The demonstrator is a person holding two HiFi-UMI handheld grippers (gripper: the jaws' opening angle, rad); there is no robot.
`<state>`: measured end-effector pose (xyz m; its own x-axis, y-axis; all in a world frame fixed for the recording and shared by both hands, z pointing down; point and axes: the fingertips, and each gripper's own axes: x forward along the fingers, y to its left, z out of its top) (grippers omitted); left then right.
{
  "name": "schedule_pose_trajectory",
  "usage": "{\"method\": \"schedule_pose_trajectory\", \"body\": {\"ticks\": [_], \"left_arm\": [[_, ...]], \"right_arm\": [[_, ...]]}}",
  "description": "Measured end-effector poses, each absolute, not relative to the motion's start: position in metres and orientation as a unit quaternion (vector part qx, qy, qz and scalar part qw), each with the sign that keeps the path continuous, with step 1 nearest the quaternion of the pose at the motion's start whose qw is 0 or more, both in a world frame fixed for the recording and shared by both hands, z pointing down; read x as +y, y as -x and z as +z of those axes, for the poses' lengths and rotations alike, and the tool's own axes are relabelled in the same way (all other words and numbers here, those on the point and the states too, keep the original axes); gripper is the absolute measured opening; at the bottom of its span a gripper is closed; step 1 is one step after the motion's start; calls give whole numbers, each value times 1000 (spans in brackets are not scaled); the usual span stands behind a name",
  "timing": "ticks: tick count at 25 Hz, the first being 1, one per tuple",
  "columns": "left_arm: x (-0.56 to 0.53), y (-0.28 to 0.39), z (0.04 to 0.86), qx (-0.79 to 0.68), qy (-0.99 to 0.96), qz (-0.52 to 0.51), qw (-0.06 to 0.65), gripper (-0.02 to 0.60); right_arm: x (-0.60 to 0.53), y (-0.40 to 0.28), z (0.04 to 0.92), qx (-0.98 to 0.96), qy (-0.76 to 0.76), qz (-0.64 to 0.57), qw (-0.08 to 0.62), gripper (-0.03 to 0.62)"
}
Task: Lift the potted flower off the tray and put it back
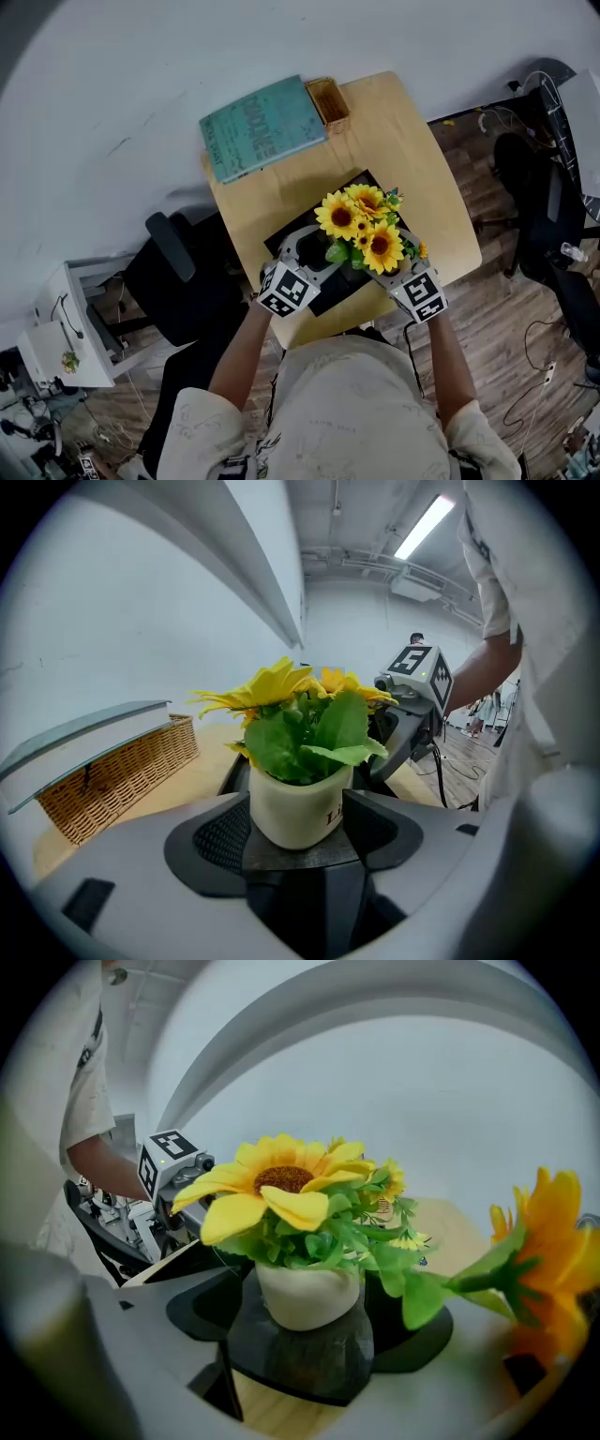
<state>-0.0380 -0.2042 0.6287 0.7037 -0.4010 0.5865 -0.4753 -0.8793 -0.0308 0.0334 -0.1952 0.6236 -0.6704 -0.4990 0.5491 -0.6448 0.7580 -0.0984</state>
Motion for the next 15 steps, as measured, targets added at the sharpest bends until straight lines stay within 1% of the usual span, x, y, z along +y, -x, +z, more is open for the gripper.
{"method": "schedule_pose_trajectory", "body": {"ticks": [4,15], "left_arm": [[-208,35,631,-229,-924,299,65,290],[-211,27,634,-213,-932,283,73,288]], "right_arm": [[-200,-28,629,-904,-302,132,270,397],[-215,-15,631,-909,-296,122,268,397]]}}
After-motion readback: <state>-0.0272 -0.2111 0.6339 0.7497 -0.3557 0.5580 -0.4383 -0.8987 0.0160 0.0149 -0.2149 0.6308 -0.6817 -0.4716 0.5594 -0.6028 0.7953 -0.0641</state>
